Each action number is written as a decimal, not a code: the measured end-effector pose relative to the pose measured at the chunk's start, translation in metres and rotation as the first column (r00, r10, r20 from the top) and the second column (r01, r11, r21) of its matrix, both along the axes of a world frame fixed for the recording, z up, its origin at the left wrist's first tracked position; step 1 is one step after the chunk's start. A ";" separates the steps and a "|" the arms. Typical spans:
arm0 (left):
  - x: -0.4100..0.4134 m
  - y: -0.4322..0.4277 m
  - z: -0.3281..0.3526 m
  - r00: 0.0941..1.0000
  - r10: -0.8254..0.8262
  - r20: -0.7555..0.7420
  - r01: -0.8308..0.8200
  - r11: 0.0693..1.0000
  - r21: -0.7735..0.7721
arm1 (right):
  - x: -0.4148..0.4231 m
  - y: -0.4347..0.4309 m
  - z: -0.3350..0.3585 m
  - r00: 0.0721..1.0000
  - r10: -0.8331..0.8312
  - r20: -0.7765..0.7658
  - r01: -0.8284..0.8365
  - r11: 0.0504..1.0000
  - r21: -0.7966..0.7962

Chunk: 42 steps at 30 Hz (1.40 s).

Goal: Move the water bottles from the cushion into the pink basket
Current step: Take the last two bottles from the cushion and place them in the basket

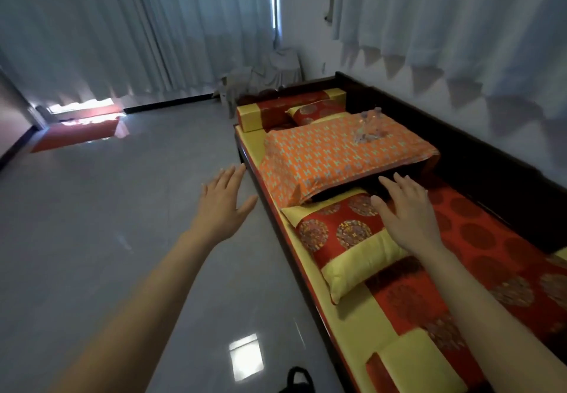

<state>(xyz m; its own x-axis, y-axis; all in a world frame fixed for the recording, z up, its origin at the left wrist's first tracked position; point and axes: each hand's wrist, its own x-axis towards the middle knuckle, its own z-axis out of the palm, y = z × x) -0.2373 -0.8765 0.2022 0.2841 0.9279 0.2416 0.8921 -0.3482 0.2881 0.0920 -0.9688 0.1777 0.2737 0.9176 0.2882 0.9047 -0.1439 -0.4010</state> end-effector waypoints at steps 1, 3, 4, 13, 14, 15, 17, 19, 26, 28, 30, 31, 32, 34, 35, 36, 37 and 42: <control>-0.005 0.019 -0.002 1.000 0.007 -0.003 -0.007 1.000 -0.011 | -0.004 0.022 -0.003 1.000 0.014 -0.006 -0.014 1.000 -0.008; -0.011 0.058 -0.006 1.000 0.024 -0.004 -0.024 0.999 -0.035 | -0.007 0.067 -0.008 0.999 0.040 -0.026 -0.040 0.999 -0.030; -0.013 0.078 -0.008 0.999 0.034 -0.007 -0.034 0.998 -0.049 | -0.009 0.090 -0.009 0.998 0.045 -0.043 -0.047 0.998 -0.044; -0.023 0.232 -0.028 0.997 0.074 0.030 -0.069 0.985 -0.156 | -0.021 0.266 -0.025 0.990 0.106 -0.089 -0.115 0.989 -0.097; -0.023 0.250 -0.030 0.996 0.072 0.053 -0.062 0.983 -0.171 | -0.021 0.284 -0.026 0.991 0.102 -0.090 -0.112 0.988 -0.106; -0.023 0.268 -0.032 0.995 0.069 0.076 -0.054 0.981 -0.185 | -0.021 0.303 -0.028 0.992 0.092 -0.086 -0.102 0.989 -0.112; -0.021 0.298 -0.035 0.993 0.056 0.106 -0.035 0.981 -0.192 | -0.021 0.329 -0.029 0.994 0.081 -0.069 -0.088 0.990 -0.110; -0.020 0.331 -0.036 0.993 0.028 0.117 -0.005 0.983 -0.186 | -0.019 0.357 -0.033 0.996 0.052 -0.070 -0.059 0.993 -0.106; -0.010 0.500 -0.033 0.983 -0.123 0.137 0.148 0.969 -0.196 | -0.016 0.479 -0.045 0.990 -0.122 -0.069 0.116 0.989 -0.090; -0.001 0.546 -0.036 0.974 -0.194 0.115 0.214 0.958 -0.193 | -0.013 0.506 -0.047 0.985 -0.146 -0.088 0.142 0.988 -0.056; 0.012 0.585 -0.041 0.965 -0.244 0.102 0.260 0.942 -0.211 | -0.007 0.527 -0.053 0.971 -0.199 -0.135 0.193 0.980 -0.056; 0.020 0.601 -0.046 0.958 -0.271 0.090 0.285 0.929 -0.235 | -0.006 0.532 -0.058 0.959 -0.239 -0.154 0.231 0.970 -0.069; 0.028 0.610 -0.050 0.951 -0.298 0.089 0.311 0.915 -0.256 | -0.006 0.534 -0.062 0.950 -0.264 -0.166 0.254 0.964 -0.080; 0.049 0.634 -0.059 0.924 -0.375 0.082 0.382 0.881 -0.280 | 0.001 0.540 -0.072 0.933 -0.315 -0.176 0.304 0.949 -0.086; 0.065 0.650 -0.064 0.906 -0.416 0.073 0.419 0.863 -0.282 | 0.009 0.545 -0.075 0.920 -0.348 -0.181 0.336 0.937 -0.095; 0.079 0.665 -0.067 0.892 -0.448 0.060 0.446 0.852 -0.274 | 0.017 0.549 -0.077 0.911 -0.371 -0.180 0.357 0.928 -0.108; 0.092 0.678 -0.070 0.880 -0.472 0.050 0.467 0.844 -0.262 | 0.024 0.552 -0.081 0.903 -0.389 -0.181 0.371 0.920 -0.127; 0.184 0.737 -0.086 0.794 -0.606 0.048 0.592 0.753 -0.287 | 0.077 0.577 -0.102 0.837 -0.504 -0.212 0.487 0.864 -0.131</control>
